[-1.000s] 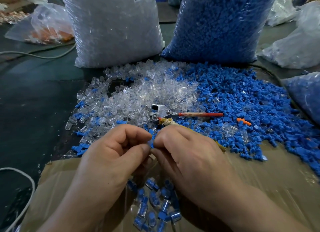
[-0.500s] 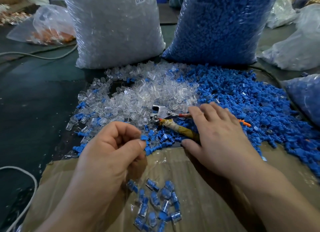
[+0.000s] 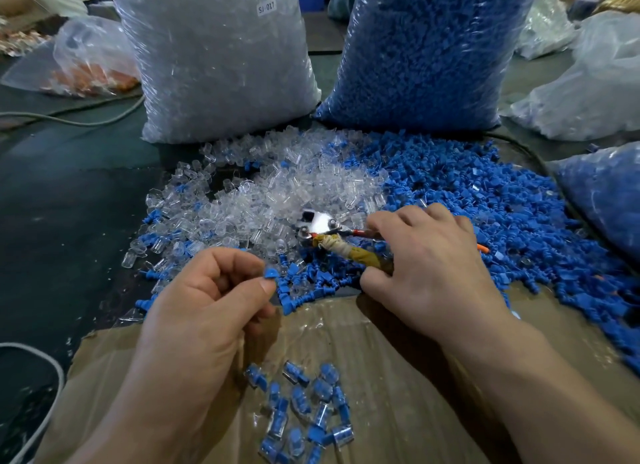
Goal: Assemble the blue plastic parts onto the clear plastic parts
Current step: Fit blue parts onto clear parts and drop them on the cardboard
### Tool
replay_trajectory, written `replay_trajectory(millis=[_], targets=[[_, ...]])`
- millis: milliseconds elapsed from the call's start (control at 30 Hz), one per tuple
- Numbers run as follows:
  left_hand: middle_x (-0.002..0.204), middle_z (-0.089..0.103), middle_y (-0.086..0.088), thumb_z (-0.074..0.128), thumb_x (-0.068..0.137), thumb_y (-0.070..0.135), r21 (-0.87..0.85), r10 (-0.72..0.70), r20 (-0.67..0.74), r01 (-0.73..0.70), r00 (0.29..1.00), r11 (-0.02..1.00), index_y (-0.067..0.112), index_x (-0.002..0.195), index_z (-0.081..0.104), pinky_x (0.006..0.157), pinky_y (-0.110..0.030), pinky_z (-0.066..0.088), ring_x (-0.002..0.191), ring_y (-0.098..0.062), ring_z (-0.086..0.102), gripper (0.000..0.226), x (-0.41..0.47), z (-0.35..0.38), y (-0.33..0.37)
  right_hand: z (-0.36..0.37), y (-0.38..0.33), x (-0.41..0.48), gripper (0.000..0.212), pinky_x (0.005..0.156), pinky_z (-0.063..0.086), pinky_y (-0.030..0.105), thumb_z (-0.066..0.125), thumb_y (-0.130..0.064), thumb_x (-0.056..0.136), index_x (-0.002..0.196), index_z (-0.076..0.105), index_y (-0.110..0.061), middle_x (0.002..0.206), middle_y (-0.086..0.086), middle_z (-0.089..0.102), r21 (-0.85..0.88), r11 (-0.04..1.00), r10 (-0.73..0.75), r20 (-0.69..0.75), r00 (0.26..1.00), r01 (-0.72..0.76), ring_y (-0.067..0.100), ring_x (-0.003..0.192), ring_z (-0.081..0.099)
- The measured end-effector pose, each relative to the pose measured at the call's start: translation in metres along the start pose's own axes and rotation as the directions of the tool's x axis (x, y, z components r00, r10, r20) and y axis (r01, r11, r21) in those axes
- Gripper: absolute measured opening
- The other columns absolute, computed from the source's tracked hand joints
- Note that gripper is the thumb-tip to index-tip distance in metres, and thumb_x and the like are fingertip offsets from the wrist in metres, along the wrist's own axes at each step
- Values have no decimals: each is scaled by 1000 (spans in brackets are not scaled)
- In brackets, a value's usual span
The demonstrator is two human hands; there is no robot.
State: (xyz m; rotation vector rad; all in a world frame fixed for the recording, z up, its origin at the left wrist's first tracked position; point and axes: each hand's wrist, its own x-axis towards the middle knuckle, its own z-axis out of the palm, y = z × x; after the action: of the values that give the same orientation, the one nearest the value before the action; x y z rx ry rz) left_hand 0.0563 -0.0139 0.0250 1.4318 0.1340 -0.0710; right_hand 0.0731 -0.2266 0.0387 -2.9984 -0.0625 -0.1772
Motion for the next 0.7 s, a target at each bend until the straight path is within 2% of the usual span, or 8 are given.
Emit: replay_trajectory(millis=[67, 133, 200, 267, 333, 500, 600, 700], targets=[[63, 65, -11, 70, 65, 14, -50, 0, -9, 0, 1000, 999, 21, 76, 74, 43, -22, 50, 48, -16, 57, 14, 0, -2, -1, -6, -1, -5, 45, 84, 35, 34, 48, -49, 76, 117, 48, -31, 100, -9, 50, 140, 990, -3, -74, 997, 13, 15, 95, 39], [66, 65, -11, 69, 66, 12, -113, -10, -11, 9, 1000, 994, 20, 77, 75, 44, -24, 50, 51, -17, 58, 15, 0, -5, 0, -12, -3, -11, 44, 80, 37, 23, 47, -46, 78, 120, 43, -32, 100, -16, 45, 270, 961, -29, -123, 992, 61, 7, 93, 39], [70, 66, -9, 68, 67, 11, -147, 0, -5, -1, 1000, 989, 19, 79, 75, 47, -27, 53, 55, -17, 61, 17, 1, -8, 1, -17, -7, -17, 44, 74, 35, 15, 48, -47, 78, 120, 40, -36, 98, -22, 43, 298, 948, -77, -118, 990, 109, 3, 90, 42], [74, 67, -8, 69, 68, 11, -148, 23, 2, -23, 1000, 989, 19, 81, 75, 49, -29, 54, 58, -18, 64, 17, 2, -8, 0, -20, -8, -22, 43, 71, 42, 22, 49, -48, 77, 118, 46, -36, 98, -18, 48, 265, 951, -141, -90, 986, 160, 4, 88, 47], [76, 68, -8, 69, 67, 14, -113, 61, -14, -63, 998, 992, 20, 82, 74, 51, -30, 56, 61, -17, 65, 17, 4, -8, -2, -21, -8, -24, 47, 74, 46, 29, 45, -49, 74, 118, 51, -33, 100, -14, 50, 227, 953, -196, -46, 979, 202, 8, 90, 48], [79, 67, -12, 80, 62, 22, -86, 110, 8, -109, 994, 990, 16, 88, 73, 65, -43, 61, 66, -21, 65, 27, 5, -12, -5, -19, -9, -24, 65, 85, 44, 29, 38, -54, 71, 130, 49, -31, 110, -12, 51, 185, 947, -270, 18, 963, 263, 13, 104, 48], [80, 68, -14, 80, 54, 30, -41, 105, 22, -104, 994, 994, 16, 86, 73, 64, -39, 60, 67, -23, 66, 36, 5, -15, -4, -17, -7, -24, 66, 88, 43, 27, 39, -53, 71, 133, 48, -32, 111, -13, 51, 191, 945, -276, 22, 961, 267, 13, 106, 47], [84, 69, -16, 82, 61, 26, 21, 115, 63, -117, 991, 993, 19, 86, 73, 65, -40, 61, 71, -28, 67, 27, 4, -18, -1, -17, -7, -24, 64, 89, 42, 26, 39, -54, 72, 133, 45, -34, 113, -16, 49, 204, 939, -288, 24, 957, 278, 10, 108, 46]])
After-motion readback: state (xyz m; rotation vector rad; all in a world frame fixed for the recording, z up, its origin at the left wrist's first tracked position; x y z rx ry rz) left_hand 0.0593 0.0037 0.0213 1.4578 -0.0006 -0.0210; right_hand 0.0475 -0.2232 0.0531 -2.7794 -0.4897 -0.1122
